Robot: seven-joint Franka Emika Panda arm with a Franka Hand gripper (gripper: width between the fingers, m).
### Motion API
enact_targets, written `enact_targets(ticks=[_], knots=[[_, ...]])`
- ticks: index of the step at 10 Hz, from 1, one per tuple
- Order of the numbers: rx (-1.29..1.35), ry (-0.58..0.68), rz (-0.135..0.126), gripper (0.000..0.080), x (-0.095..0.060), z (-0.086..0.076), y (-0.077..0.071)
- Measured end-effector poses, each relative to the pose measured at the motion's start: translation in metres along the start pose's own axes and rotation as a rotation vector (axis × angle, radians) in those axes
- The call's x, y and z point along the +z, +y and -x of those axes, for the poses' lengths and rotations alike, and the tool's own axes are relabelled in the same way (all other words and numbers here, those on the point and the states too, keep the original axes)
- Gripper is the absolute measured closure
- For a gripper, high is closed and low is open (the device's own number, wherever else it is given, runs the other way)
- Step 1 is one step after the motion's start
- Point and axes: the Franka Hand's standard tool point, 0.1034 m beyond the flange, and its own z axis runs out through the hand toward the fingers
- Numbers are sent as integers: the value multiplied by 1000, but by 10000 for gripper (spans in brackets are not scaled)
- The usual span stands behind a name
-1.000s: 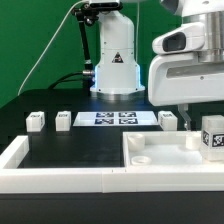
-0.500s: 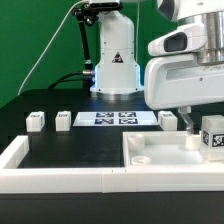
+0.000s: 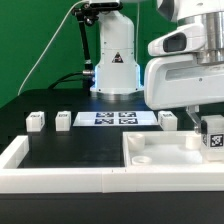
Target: Assemble square table
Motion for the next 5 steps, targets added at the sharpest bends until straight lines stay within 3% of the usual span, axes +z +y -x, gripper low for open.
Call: enact_targets(ticks=[5], knots=[[397, 20, 1, 508, -1, 1, 5]])
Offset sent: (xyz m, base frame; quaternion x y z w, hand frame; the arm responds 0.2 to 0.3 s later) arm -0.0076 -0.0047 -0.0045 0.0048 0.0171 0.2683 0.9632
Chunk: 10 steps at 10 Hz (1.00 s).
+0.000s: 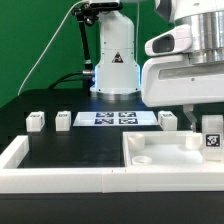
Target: Assemble square table
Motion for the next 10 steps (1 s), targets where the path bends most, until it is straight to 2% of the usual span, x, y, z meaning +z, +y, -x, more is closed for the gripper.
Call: enact_targets(ticks=[4, 8, 10], knots=[[446, -4, -9, 508, 0, 3, 5], [869, -28, -5, 506, 1, 10, 2], [1010, -48, -18, 506, 2, 11, 2]])
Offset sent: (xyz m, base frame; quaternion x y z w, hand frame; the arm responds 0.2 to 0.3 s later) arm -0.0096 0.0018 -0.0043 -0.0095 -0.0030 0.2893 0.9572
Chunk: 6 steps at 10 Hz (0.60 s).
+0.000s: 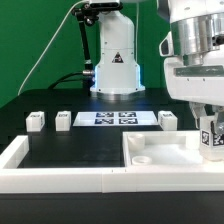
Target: Assemble square table
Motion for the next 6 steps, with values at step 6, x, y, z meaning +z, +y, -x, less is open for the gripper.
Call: enact_targets(ticks=[6], knots=[[-126, -14, 10, 313, 0, 4, 0]])
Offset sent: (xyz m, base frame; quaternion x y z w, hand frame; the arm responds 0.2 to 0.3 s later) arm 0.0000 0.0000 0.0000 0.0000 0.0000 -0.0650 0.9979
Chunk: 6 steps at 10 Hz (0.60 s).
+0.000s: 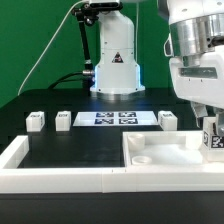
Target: Assemble square table
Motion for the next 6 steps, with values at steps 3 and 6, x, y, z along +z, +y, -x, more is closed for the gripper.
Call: enact_targets(ticks=[3, 6], knots=[[-301, -3, -1, 152, 1, 3, -1], [-589, -17, 12, 150, 2, 1, -3]])
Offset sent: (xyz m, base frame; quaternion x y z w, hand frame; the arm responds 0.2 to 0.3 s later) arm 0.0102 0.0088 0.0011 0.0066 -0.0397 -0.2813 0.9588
